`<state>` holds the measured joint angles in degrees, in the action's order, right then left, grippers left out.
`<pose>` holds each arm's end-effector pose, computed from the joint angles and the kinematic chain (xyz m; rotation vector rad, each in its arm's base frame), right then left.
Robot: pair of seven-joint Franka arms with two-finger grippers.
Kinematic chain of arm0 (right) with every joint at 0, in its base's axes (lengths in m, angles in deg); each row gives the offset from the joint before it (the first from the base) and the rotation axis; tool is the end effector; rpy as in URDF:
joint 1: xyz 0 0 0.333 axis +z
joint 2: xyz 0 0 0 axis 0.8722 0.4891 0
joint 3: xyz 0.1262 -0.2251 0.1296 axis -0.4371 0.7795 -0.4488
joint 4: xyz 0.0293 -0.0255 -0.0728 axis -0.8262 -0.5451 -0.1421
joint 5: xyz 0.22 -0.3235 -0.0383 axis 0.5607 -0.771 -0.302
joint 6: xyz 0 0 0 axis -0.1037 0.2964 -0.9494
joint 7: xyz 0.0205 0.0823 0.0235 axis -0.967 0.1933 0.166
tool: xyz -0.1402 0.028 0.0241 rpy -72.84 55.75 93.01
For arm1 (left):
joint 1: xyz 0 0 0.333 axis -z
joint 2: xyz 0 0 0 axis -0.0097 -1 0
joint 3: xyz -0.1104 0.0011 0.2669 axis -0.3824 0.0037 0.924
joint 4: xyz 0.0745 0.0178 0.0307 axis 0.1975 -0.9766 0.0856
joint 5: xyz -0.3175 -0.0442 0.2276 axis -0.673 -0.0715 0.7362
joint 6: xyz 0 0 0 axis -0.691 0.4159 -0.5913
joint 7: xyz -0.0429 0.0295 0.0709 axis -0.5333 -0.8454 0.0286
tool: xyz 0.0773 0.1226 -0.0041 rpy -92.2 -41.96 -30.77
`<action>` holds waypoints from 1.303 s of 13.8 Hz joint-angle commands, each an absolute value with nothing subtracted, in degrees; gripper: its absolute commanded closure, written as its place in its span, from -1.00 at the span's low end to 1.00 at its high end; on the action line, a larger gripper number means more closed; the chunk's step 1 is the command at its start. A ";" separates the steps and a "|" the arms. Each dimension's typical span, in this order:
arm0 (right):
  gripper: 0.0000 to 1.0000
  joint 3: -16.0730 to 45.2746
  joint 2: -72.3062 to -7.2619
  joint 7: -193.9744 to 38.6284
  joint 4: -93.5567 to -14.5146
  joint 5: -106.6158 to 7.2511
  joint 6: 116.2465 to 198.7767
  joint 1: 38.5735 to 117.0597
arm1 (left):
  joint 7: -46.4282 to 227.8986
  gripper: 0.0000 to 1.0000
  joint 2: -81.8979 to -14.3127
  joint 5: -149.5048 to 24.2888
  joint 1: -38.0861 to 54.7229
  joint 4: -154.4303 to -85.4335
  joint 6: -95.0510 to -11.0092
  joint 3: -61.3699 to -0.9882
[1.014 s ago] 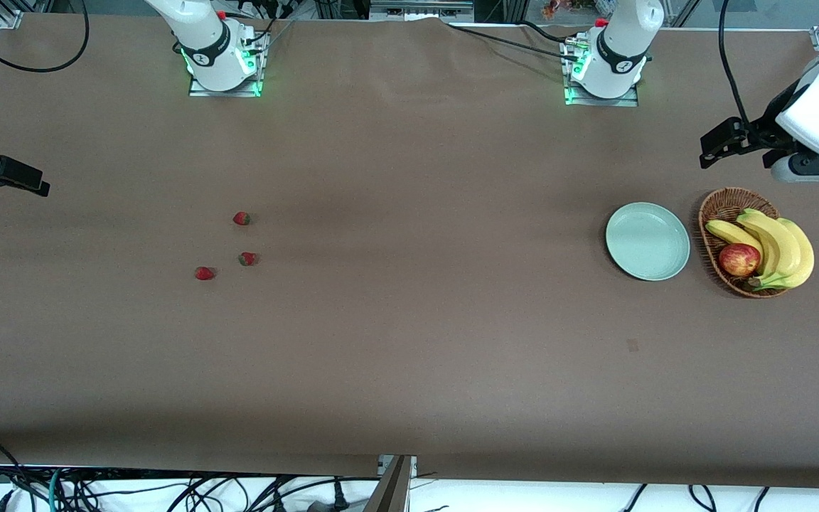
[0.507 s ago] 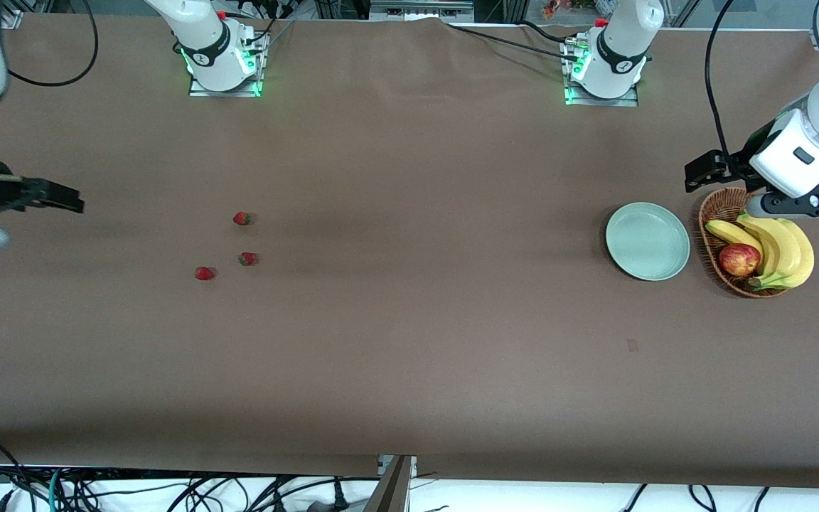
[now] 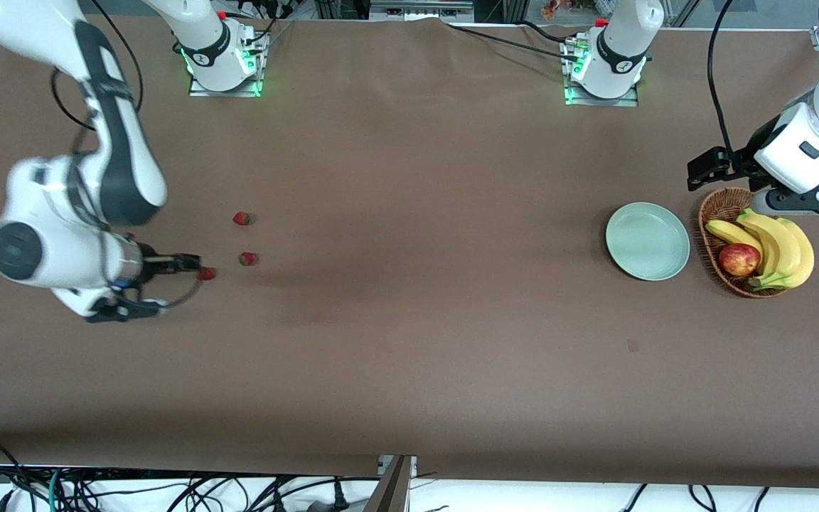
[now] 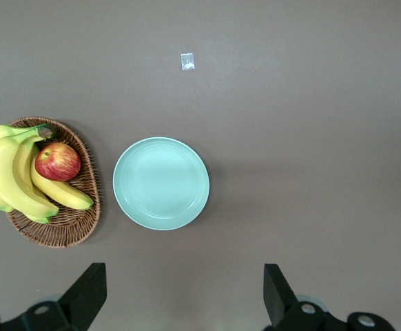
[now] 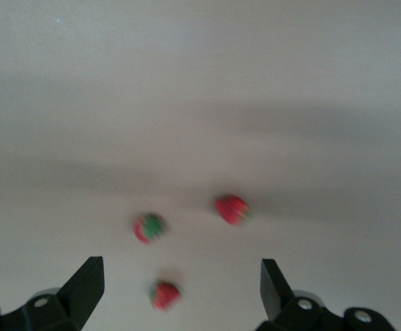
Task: Collect all strawberries into plate
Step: 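Reach the right gripper down to the scattered red strawberries, then grasp one strawberry with the right gripper and lift it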
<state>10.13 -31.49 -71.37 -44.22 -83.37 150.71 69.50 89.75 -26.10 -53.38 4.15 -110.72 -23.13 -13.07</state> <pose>0.6432 0.0953 0.2488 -3.0947 -0.1424 0.3359 0.5576 -0.0463 0.5173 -3.1209 -0.0173 0.1880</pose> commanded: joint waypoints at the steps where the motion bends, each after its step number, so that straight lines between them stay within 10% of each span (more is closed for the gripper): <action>1: -1.00 10.29 -29.94 -67.65 -46.23 -81.61 155.78 72.84 | 88.68 -1.00 -26.44 -52.12 3.84 -109.78 -21.82 -13.12; 18: -0.99 9.60 -34.07 -65.61 -69.45 -81.43 174.17 73.29 | 81.12 -1.00 -25.56 -52.56 4.01 -109.95 -20.77 -15.23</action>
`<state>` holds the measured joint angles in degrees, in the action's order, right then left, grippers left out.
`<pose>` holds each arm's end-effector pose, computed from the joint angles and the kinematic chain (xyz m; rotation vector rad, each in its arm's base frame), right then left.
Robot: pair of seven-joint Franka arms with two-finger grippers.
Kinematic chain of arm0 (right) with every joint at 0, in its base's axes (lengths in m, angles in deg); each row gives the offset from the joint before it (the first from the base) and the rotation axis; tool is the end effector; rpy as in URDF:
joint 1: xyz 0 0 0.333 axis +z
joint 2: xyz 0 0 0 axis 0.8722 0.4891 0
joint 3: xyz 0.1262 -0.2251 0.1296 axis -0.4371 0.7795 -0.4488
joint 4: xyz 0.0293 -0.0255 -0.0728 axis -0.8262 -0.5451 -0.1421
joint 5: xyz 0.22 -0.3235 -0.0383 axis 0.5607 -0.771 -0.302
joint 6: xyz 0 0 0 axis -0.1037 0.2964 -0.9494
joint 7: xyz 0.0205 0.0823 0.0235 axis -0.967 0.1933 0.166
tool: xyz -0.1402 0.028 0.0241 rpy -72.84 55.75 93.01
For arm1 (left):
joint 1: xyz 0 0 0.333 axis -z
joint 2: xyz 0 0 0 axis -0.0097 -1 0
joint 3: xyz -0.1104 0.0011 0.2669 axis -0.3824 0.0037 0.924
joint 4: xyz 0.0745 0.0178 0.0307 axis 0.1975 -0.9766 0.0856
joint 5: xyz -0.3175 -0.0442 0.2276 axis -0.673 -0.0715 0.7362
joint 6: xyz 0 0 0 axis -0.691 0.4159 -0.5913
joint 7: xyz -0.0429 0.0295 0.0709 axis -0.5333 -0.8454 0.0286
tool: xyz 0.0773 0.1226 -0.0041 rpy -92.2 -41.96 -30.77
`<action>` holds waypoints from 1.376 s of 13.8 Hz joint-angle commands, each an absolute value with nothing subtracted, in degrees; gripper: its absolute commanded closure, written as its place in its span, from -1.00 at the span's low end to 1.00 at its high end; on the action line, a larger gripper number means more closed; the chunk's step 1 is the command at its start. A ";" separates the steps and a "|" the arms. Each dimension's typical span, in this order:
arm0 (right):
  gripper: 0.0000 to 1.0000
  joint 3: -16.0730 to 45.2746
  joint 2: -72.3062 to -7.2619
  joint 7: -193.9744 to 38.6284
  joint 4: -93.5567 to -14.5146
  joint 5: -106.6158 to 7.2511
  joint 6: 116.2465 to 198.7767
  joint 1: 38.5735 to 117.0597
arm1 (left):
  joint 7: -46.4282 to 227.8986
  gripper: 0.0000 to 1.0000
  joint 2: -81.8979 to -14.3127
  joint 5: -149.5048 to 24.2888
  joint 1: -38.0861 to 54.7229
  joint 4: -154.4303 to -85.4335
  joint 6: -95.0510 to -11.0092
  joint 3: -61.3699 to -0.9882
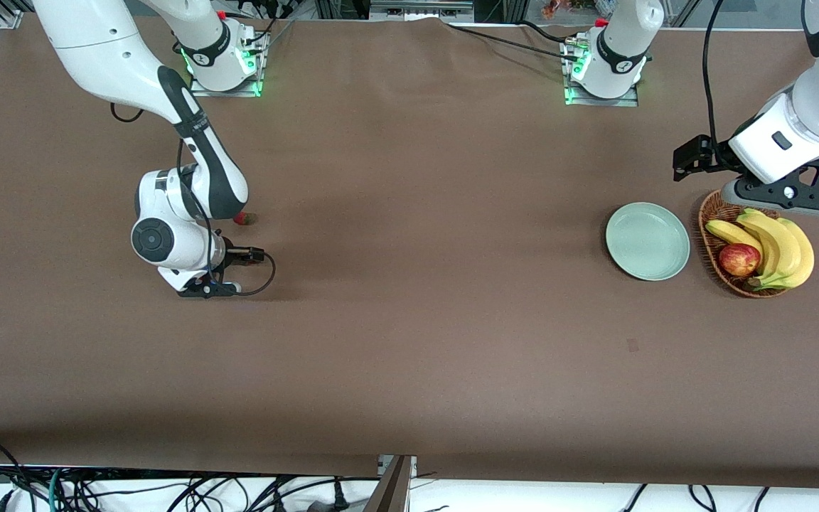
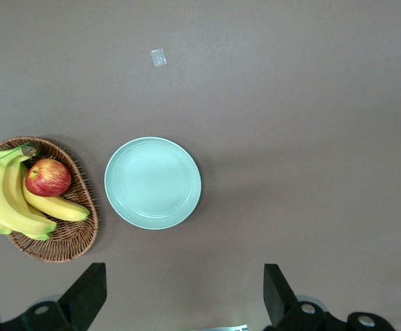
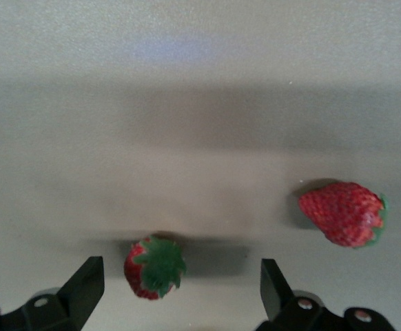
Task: Collect all strawberries into plate
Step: 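Grasp one strawberry with the right gripper and lift it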
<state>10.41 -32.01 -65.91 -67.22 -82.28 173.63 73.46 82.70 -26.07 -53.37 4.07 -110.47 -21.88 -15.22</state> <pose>0.5611 0.1172 0.1183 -3.1173 -0.0454 0.3270 0.5526 -0.0656 0.5181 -3.1173 0.2313 0.2158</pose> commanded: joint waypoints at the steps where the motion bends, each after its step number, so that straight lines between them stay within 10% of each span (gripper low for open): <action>1: -0.93 9.24 -34.07 -65.61 -69.36 -81.43 174.25 73.20 | 81.12 -1.00 -25.56 -52.56 4.01 -109.87 -20.77 -15.23; 5: -0.82 9.15 -33.37 -65.61 -69.10 -81.43 175.40 73.64 | 81.12 -1.00 -25.47 -52.56 4.01 -109.96 -20.77 -15.23; 10: -0.03 9.15 -33.28 -65.61 -69.01 -81.43 175.40 73.90 | 81.12 -1.00 -25.56 -52.56 4.01 -109.96 -20.86 -15.23; 19: 0.59 9.06 -32.93 -65.78 -66.82 -81.61 176.10 74.51 | 81.21 -1.00 -25.74 -52.65 3.75 -109.43 -21.30 -16.37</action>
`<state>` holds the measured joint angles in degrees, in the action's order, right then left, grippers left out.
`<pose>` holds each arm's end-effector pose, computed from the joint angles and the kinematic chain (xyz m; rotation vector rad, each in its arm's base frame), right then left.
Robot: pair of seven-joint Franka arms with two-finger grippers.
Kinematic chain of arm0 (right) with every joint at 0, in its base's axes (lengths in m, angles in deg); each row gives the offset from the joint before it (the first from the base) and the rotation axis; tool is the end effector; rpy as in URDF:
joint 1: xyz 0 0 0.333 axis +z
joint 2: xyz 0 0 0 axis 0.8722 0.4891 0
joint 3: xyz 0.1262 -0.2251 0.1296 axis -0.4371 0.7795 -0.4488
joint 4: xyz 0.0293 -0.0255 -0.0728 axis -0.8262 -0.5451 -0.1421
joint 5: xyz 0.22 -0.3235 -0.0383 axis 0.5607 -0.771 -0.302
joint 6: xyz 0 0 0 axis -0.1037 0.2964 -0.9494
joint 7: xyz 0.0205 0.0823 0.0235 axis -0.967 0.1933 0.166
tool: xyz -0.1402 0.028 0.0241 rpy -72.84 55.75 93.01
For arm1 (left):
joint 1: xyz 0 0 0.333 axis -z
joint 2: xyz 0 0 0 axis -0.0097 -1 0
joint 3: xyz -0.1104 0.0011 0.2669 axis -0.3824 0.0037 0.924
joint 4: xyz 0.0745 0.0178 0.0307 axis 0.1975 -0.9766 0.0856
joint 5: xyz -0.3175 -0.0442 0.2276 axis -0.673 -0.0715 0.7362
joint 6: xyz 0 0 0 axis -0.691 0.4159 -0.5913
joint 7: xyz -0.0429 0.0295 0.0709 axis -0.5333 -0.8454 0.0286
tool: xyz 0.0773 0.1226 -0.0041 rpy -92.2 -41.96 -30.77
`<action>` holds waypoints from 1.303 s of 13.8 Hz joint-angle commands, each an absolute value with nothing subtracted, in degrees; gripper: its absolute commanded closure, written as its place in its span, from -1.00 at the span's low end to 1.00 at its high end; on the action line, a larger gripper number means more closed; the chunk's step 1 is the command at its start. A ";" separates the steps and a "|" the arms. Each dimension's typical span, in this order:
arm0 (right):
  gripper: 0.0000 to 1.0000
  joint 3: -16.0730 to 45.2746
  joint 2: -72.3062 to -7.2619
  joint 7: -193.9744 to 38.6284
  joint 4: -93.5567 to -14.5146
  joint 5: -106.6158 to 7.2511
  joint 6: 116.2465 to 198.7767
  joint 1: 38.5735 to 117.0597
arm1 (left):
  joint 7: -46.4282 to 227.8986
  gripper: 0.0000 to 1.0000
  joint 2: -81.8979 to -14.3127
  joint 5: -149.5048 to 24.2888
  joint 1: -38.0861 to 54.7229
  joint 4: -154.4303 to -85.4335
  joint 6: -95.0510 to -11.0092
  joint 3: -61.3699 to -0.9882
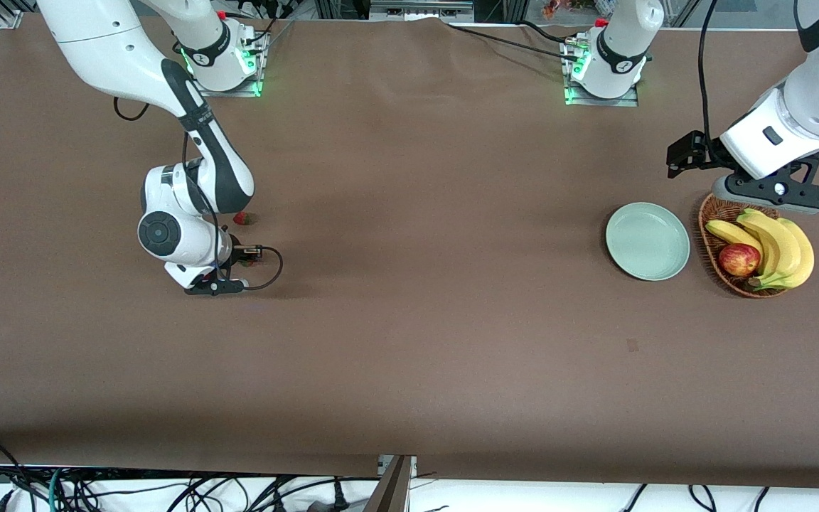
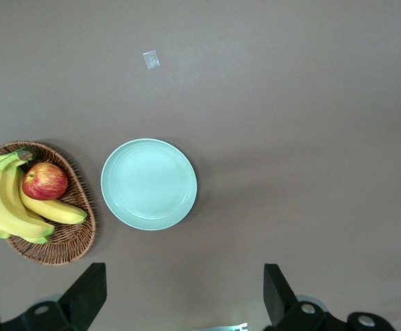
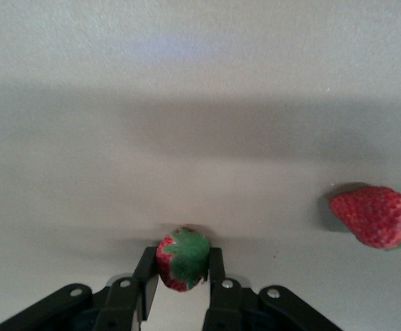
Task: Collect all strawberries into plate
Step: 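Grasp one strawberry with the right gripper and lift it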
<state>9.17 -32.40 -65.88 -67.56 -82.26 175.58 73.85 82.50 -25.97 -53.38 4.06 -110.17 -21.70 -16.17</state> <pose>0.5617 0.1343 0.1221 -3.1079 -0.0839 0.2758 0.5512 -0.0744 0.5213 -3.1156 0.2624 0.2097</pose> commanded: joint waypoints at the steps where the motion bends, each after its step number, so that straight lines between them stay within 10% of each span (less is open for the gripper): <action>1: 0.59 9.06 -33.10 -65.61 -64.81 -81.52 175.84 75.47 | 81.21 -1.00 -25.74 -52.65 3.84 -109.43 -21.21 -16.37; 11: 0.58 9.06 -16.60 -22.13 -31.60 -81.87 177.32 102.00 | 81.21 -1.00 -25.65 -52.65 3.84 -109.43 -21.12 -16.46; 18: 0.58 9.85 -4.20 -13.50 -19.81 -82.40 192.62 115.02 | 81.21 -1.00 -25.65 -52.65 3.93 -109.52 -20.86 -16.46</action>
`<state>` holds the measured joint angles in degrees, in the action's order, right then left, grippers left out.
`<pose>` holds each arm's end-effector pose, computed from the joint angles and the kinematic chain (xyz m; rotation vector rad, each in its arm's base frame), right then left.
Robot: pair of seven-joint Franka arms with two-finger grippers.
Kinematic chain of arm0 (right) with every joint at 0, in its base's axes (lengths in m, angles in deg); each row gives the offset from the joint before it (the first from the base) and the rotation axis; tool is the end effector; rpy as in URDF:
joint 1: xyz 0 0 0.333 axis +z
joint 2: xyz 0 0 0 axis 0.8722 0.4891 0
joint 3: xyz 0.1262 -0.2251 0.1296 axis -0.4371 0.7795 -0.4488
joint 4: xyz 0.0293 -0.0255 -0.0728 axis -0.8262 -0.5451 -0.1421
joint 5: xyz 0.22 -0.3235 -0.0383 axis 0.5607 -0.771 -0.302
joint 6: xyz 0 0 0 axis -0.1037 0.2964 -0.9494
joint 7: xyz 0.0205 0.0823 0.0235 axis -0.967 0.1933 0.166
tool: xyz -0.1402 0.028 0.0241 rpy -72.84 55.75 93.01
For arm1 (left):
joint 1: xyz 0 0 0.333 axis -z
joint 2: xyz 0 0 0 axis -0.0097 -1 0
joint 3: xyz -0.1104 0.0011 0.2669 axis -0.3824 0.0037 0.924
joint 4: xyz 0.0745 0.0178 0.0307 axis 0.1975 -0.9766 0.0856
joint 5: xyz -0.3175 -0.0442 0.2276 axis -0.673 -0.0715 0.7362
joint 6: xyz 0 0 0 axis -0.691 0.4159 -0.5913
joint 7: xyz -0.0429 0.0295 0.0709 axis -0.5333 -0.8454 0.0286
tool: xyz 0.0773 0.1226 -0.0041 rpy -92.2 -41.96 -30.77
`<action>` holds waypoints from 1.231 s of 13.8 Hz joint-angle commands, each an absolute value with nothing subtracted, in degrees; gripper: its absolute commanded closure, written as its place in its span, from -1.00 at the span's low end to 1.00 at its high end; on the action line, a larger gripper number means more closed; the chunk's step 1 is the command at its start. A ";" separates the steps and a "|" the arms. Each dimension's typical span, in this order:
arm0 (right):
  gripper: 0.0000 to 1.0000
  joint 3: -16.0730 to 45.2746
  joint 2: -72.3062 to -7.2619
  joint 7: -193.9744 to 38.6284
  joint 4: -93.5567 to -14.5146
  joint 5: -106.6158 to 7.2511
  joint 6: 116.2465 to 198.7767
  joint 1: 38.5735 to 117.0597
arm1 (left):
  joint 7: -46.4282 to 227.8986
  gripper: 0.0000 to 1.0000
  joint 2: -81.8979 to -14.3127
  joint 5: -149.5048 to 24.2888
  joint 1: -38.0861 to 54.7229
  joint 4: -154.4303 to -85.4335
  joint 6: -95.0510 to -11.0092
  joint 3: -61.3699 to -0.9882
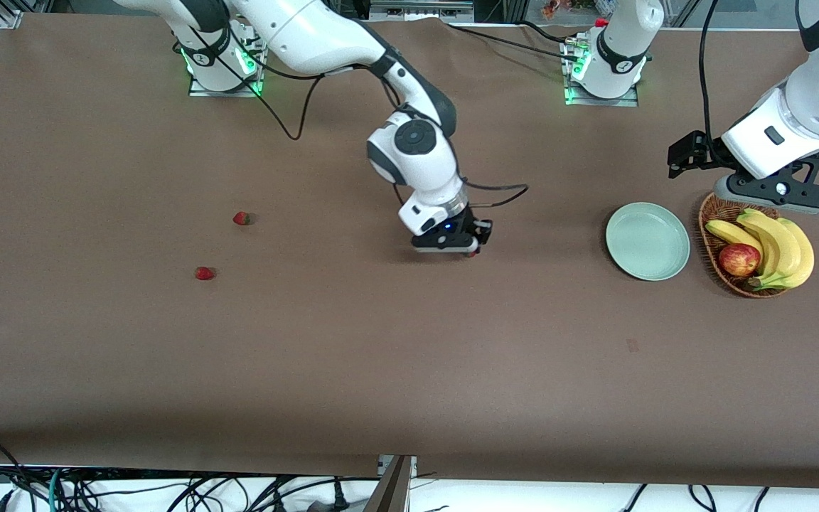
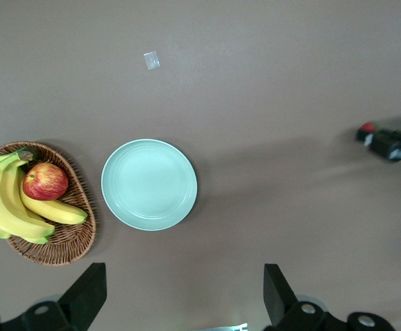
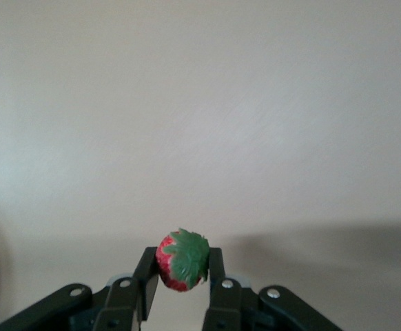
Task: Collect all strawberries into plate
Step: 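Carry the strawberry to mid-table and release it with the right gripper, then grasp the mid-table strawberry with the left gripper while the right gripper grasps another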
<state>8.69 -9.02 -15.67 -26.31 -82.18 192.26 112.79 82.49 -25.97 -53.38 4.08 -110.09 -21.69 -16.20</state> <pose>0.4788 0.6215 0.1846 -2.7348 0.1928 -0.2808 0.5512 -0.0749 0.5219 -3.1157 0.2640 0.2078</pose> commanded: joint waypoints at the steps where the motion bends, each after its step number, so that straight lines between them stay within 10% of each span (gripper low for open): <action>1: 0.58 10.20 -2.88 -13.49 -18.74 -82.31 192.71 115.99 | 81.12 -1.00 -25.65 -52.74 3.67 -109.60 -20.86 -16.37; 6: 0.43 10.03 -0.76 -13.05 -17.77 -82.22 194.21 118.81 | 81.21 -1.00 -25.65 -52.74 3.57 -109.61 -20.07 -16.19; 8: -0.99 10.20 -0.93 -13.22 -17.86 -82.31 193.77 118.81 | 81.21 -1.00 -25.73 -53.70 3.57 -109.60 -20.07 -16.19; 17: -1.00 13.28 -15.96 -34.02 -17.77 -81.43 159.70 102.14 | 81.47 -1.00 -28.27 -54.85 8.31 -109.78 -14.20 -18.82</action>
